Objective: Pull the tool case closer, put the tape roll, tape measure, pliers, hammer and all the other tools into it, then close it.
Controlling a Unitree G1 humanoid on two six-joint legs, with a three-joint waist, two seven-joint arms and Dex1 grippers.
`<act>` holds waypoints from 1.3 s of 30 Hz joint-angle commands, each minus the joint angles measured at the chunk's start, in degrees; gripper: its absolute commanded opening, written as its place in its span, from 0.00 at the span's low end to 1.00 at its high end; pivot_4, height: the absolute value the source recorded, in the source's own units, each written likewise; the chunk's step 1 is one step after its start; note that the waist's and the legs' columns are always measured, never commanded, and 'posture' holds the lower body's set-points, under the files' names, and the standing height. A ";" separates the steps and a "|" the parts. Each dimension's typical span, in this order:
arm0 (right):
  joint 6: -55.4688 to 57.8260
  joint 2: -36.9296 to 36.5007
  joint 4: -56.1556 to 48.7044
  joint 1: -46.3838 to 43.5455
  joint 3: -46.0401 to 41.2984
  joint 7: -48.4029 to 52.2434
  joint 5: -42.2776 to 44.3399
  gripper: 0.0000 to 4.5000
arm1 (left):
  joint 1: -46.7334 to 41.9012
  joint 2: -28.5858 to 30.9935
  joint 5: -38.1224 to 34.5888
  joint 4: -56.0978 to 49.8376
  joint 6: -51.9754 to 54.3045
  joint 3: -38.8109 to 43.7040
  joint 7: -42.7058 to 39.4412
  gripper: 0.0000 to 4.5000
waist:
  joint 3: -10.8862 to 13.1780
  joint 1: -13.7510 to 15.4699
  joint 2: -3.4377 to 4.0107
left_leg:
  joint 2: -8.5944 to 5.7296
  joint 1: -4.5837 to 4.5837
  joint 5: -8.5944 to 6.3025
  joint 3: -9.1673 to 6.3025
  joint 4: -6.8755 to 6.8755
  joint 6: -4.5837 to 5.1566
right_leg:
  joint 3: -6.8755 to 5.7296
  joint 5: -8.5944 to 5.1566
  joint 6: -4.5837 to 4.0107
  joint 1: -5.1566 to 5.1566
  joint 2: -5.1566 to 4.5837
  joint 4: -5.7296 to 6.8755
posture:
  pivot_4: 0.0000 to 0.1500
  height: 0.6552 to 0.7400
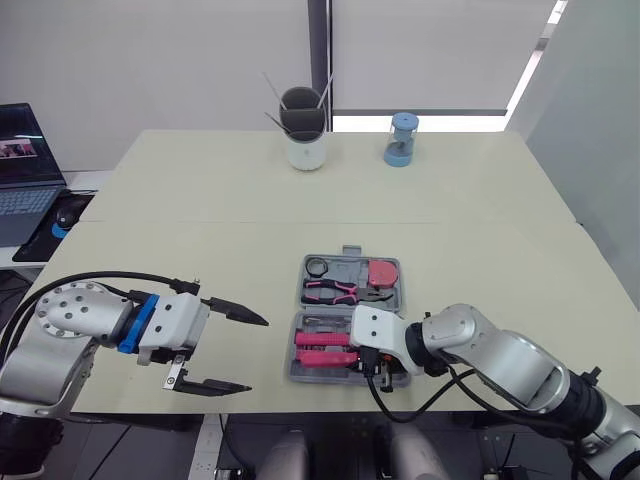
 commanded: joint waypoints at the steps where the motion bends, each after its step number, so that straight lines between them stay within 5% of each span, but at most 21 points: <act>1: -1.55 1.74 1.62 -1.95 2.67 -0.47 -1.50 0.15 | 0.32 0.72 -0.55 -1.14 -0.50 0.52 -0.44 1.00 | 0.00 -0.06 0.00 | 0.00 0.00 0.00 -0.01 0.00 0.00 | 0.00 0.00 0.00 0.00 0.00 0.00 | 1.00 1.00; 32: -9.17 5.59 10.73 -1.77 8.86 1.42 -8.40 0.15 | 3.74 1.55 -1.14 -6.57 2.56 1.78 1.85 1.00 | -0.01 -0.18 -0.01 | 0.03 -0.05 0.00 0.03 0.00 0.00 | 0.03 0.01 -0.01 -0.19 0.03 0.18 | 1.00 1.00; 39: -11.89 4.02 8.04 -0.22 3.00 2.91 -5.69 0.60 | 2.85 1.15 -0.58 -6.48 2.66 0.40 2.70 1.00 | -0.01 -0.16 -0.01 | 0.02 -0.06 0.00 0.03 0.00 0.00 | 0.03 0.01 -0.01 -0.19 0.03 0.18 | 1.00 1.00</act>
